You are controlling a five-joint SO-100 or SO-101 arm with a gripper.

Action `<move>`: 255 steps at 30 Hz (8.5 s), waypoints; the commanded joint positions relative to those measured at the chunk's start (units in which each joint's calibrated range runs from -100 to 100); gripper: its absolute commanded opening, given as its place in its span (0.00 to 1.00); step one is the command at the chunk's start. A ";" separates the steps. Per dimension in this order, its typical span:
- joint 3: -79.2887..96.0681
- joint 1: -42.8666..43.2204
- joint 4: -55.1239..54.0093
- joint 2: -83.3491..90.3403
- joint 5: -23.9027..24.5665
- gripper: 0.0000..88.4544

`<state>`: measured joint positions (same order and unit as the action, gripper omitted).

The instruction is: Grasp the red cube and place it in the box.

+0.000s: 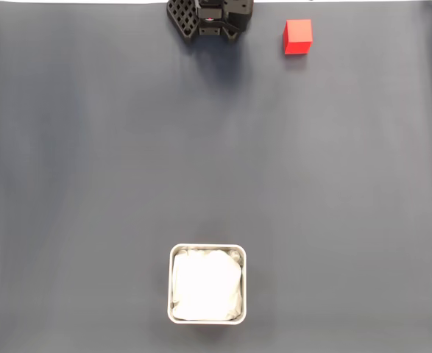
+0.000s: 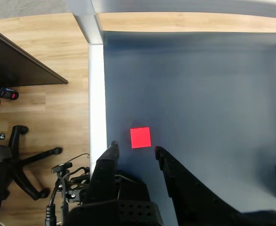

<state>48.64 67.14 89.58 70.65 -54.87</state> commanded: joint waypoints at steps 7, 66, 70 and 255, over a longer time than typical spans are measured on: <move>4.46 -4.71 -6.30 -2.45 -2.39 0.28; 22.98 -8.40 -28.68 -11.29 -4.35 0.41; 24.53 -8.19 -29.82 -10.94 -4.15 0.41; -69.90 -68.41 -38.59 -80.01 4.44 0.00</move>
<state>-18.35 -0.07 52.74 -10.12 -50.92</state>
